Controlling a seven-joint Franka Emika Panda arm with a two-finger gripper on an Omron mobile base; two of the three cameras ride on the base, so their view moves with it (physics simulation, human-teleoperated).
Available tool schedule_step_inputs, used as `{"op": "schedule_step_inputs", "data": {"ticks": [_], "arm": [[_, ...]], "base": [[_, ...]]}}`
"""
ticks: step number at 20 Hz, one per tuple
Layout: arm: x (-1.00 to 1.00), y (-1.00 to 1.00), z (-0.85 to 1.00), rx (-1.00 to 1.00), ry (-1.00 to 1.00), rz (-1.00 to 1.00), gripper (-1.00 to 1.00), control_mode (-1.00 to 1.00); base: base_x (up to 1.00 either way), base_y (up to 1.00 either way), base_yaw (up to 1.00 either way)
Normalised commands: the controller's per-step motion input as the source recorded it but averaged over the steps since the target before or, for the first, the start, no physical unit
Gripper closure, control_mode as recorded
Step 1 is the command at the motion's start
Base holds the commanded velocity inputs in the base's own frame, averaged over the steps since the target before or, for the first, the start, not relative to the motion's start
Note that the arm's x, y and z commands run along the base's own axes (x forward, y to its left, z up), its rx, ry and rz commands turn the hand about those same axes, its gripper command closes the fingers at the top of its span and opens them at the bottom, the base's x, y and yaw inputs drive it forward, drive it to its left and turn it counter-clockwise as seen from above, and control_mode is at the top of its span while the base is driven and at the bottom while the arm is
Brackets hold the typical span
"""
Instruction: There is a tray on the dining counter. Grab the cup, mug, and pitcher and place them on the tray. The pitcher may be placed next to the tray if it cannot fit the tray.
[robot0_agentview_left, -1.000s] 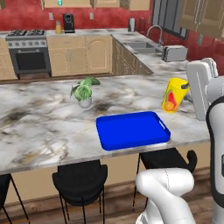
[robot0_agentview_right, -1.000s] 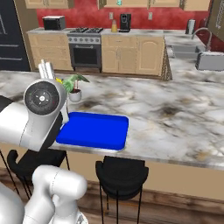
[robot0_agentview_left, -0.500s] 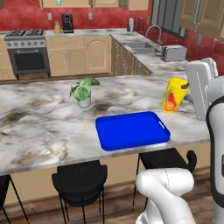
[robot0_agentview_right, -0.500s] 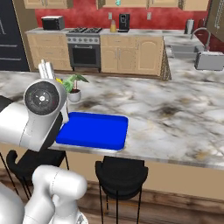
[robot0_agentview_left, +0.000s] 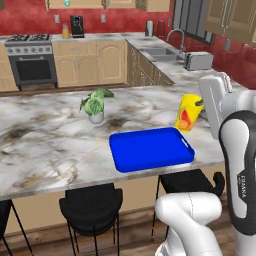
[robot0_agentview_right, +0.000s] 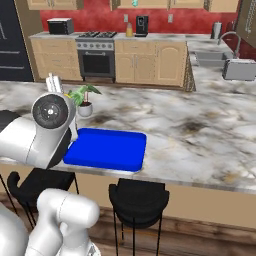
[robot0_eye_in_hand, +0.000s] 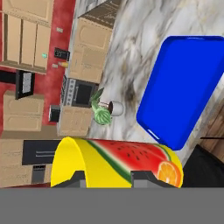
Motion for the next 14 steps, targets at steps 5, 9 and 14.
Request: {"op": "schedule_step_inputs", "data": {"ticks": [5,9,14], "arm": [[0.36,0.09,-0.46,0.00,0.00,0.00,1.00,-1.00],[0.34,0.07,-0.31,0.00,0.04,0.00,1.00,-1.00],[0.25,0.01,-0.24,0.00,0.07,0.00,1.00,-1.00]], "base": [[0.00,0.00,0.00],[0.00,0.00,0.00],[0.00,0.00,0.00]]}}
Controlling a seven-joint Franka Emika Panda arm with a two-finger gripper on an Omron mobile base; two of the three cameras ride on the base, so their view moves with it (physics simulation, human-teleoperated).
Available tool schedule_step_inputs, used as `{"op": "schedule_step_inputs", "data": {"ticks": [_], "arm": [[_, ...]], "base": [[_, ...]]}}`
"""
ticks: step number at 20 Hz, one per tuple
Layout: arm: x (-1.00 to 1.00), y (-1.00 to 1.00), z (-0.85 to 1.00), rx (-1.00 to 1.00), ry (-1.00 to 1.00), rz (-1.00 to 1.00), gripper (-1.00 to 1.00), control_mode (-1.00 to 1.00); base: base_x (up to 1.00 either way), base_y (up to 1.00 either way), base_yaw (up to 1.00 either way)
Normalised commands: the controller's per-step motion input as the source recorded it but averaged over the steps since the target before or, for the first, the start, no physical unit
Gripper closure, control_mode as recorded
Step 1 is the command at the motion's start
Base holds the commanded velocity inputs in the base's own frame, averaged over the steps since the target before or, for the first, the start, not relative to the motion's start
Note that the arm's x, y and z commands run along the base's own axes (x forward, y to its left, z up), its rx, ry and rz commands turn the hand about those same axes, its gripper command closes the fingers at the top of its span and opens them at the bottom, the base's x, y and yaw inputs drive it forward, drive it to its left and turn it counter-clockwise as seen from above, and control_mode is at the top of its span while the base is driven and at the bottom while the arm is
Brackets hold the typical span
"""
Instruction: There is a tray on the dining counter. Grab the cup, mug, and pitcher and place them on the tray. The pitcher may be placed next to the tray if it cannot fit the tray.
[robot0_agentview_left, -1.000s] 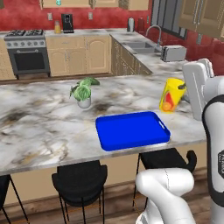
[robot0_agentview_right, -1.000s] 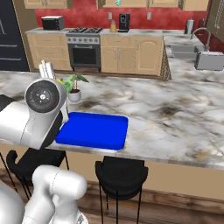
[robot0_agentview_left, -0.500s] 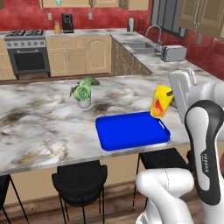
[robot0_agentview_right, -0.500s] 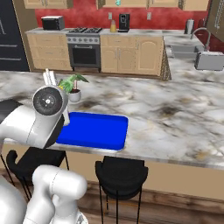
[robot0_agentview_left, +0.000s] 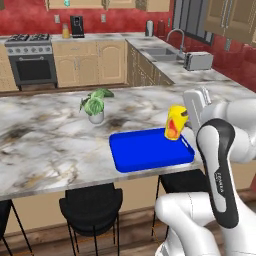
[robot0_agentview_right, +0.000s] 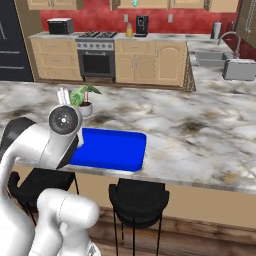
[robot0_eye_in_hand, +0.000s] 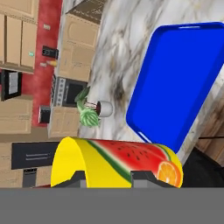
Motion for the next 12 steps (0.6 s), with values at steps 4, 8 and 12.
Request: {"op": "schedule_step_inputs", "data": {"ticks": [4,8,12], "arm": [[0.27,0.01,-0.23,0.00,0.08,0.00,1.00,-1.00],[0.33,0.00,-0.22,0.00,0.09,0.00,1.00,-1.00],[0.33,0.00,-0.23,0.00,0.10,0.00,1.00,-1.00]], "base": [[0.00,0.00,0.00],[0.00,0.00,0.00],[0.00,0.00,0.00]]}}
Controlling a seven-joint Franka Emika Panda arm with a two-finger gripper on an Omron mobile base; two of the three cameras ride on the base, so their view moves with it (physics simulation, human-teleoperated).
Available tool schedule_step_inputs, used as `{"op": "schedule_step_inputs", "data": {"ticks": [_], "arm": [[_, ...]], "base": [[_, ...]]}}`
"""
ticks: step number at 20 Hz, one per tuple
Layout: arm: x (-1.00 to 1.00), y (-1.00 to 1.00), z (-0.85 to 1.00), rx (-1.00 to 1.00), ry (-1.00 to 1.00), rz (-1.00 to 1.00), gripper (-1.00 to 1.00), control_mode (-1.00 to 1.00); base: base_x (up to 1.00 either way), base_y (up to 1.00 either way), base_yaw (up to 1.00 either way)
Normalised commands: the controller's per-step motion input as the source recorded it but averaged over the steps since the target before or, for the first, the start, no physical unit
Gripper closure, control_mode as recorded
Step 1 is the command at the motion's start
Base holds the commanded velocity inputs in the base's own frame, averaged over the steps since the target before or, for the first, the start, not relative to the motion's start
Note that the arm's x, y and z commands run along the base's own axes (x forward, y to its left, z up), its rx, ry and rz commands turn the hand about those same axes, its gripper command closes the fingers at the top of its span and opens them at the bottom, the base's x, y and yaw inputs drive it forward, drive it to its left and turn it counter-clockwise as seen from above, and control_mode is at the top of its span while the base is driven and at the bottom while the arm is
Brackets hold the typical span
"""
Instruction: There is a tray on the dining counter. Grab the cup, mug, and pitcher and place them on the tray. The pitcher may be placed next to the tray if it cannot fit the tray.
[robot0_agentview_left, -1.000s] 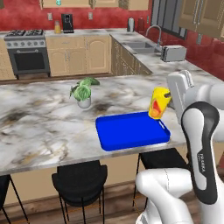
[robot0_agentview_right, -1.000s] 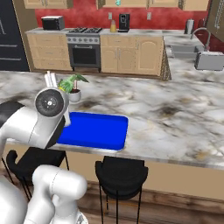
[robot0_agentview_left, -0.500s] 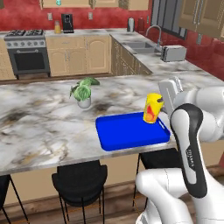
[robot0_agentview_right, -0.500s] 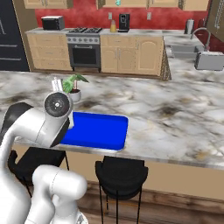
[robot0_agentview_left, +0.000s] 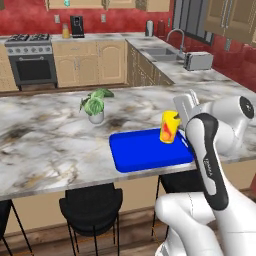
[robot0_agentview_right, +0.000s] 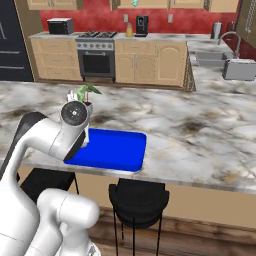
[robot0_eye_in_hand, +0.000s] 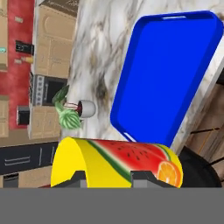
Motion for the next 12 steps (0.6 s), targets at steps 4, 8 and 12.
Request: {"op": "schedule_step_inputs", "data": {"ticks": [4,8,12], "arm": [[0.29,0.00,-0.30,0.00,0.08,0.00,1.00,-1.00],[0.23,0.04,-0.23,0.00,0.07,0.00,1.00,-1.00],[0.11,0.18,-0.24,0.00,0.06,0.00,1.00,-1.00]], "base": [[0.00,0.00,0.00],[0.00,0.00,0.00],[0.00,0.00,0.00]]}}
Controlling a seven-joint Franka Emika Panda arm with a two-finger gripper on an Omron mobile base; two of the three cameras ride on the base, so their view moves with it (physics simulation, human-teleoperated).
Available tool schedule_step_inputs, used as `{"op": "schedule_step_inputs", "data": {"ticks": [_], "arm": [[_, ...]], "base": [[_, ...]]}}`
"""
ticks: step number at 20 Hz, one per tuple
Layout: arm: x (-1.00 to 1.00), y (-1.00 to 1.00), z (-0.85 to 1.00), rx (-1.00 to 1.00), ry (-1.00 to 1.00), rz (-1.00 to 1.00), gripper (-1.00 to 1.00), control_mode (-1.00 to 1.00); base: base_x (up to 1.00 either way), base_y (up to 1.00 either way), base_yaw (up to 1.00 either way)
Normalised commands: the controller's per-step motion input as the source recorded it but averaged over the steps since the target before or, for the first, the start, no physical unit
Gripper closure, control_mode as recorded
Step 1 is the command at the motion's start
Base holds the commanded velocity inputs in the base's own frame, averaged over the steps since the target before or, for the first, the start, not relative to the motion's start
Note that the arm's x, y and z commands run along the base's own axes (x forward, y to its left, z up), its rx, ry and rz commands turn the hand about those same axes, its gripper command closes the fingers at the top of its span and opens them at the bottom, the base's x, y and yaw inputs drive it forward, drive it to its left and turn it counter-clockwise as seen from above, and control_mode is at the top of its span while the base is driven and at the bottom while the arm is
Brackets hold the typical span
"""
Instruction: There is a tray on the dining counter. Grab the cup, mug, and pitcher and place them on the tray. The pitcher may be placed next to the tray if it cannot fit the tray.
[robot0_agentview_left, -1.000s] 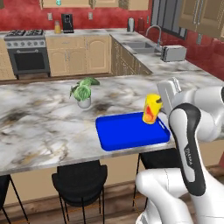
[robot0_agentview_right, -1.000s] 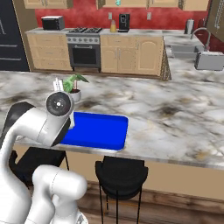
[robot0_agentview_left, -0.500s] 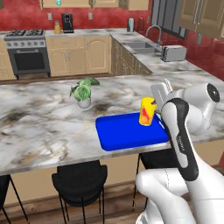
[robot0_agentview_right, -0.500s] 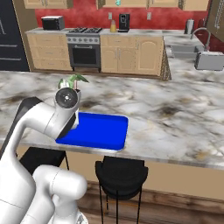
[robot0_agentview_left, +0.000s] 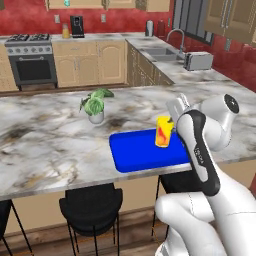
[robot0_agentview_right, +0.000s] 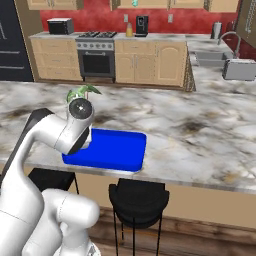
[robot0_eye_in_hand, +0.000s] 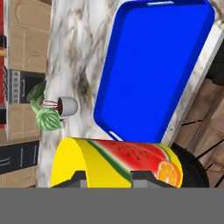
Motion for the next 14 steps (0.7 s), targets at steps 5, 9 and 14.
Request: {"op": "schedule_step_inputs", "data": {"ticks": [5,9,14], "arm": [[0.15,0.36,-0.25,0.00,0.04,0.00,1.00,-1.00],[0.26,0.24,-0.23,0.00,0.02,0.00,1.00,-1.00],[0.41,0.05,-0.31,0.00,0.00,0.00,1.00,-1.00]], "base": [[0.00,0.00,0.00],[0.00,0.00,0.00],[0.00,0.00,0.00]]}}
